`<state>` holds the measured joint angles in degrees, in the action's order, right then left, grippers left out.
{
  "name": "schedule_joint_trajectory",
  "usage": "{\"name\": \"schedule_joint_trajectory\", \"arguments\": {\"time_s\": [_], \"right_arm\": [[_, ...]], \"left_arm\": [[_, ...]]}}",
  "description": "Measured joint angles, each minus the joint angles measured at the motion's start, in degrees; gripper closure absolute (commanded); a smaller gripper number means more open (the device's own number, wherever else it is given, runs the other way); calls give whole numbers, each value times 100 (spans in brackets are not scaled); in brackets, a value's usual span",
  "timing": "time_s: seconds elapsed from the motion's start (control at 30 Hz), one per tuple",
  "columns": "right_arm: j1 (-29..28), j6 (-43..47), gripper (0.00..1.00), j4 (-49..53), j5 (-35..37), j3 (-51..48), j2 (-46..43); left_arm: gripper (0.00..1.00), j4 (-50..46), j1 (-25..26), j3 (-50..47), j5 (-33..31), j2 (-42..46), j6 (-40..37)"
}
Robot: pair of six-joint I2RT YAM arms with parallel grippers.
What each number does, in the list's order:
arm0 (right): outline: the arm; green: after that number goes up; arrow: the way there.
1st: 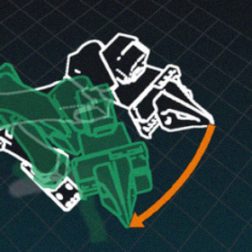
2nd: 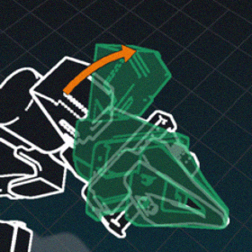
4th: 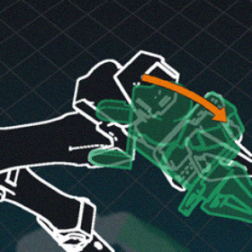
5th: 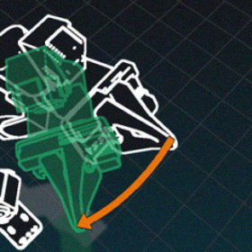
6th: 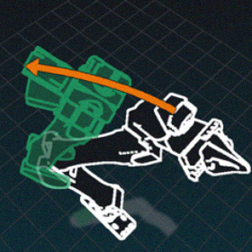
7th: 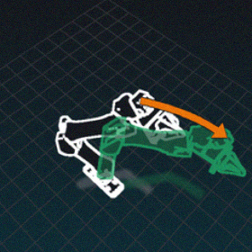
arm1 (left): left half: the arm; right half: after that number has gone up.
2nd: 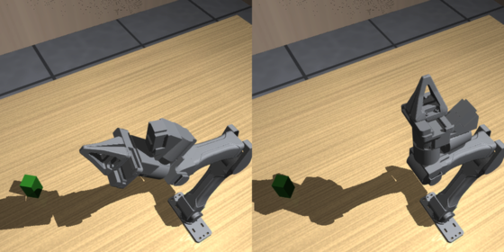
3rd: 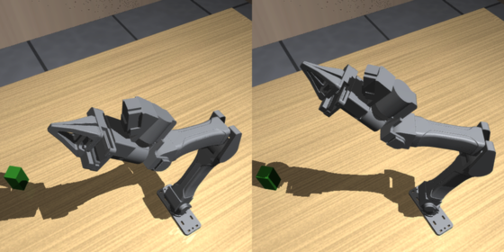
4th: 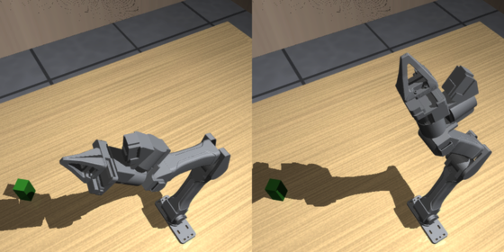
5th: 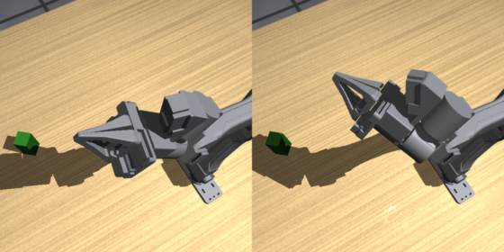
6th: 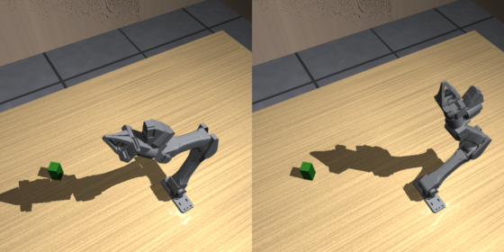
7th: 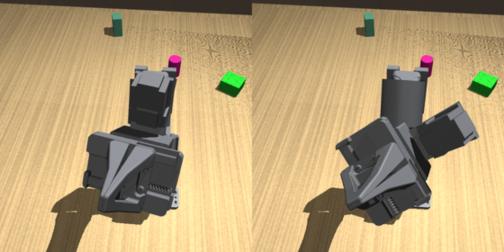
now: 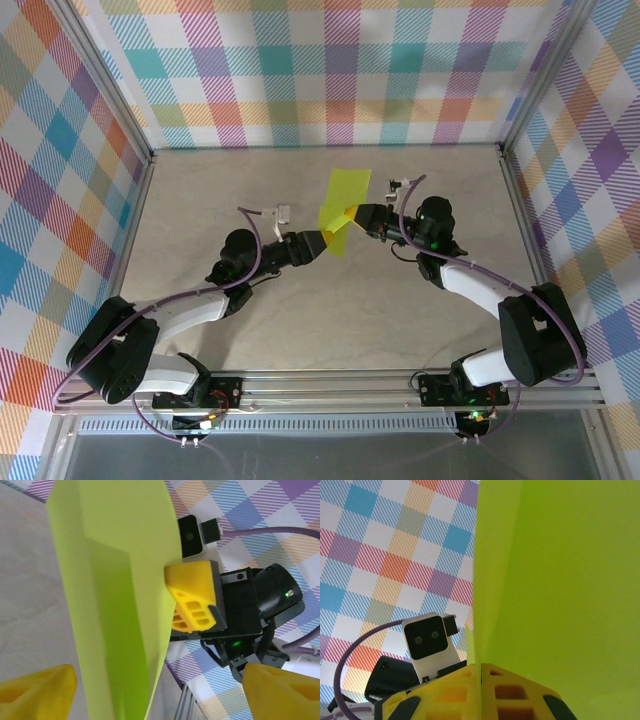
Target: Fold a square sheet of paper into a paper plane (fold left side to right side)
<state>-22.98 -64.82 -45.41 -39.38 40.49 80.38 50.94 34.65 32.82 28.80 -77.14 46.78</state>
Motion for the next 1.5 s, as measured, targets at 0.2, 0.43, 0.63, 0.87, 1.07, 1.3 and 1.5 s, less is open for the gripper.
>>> {"name": "schedule_joint_trajectory", "arguments": {"time_s": [0.2,0.43,0.63,0.87,1.07,1.3,1.5], "right_arm": [[-44,-170,99,-116,81,-2,2],[-55,-210,92,-170,107,-66,2],[-63,-186,81,-151,142,-118,2],[-57,249,61,466,199,-140,-385],[92,1375,45,2131,575,-83,-1161],[127,3209,27,4992,2111,428,-1738],[149,4127,7,6371,3394,520,-1923]], "left_arm": [[39,177,52,201,31,-214,33],[62,164,52,203,4,-221,31],[80,37,52,203,-61,-219,7],[90,-341,52,203,-144,-96,-68],[98,-1582,52,358,-315,415,-673],[100,-4618,92,1718,-1255,542,-2277],[100,-6959,688,3029,-3215,-181,-3512]]}}
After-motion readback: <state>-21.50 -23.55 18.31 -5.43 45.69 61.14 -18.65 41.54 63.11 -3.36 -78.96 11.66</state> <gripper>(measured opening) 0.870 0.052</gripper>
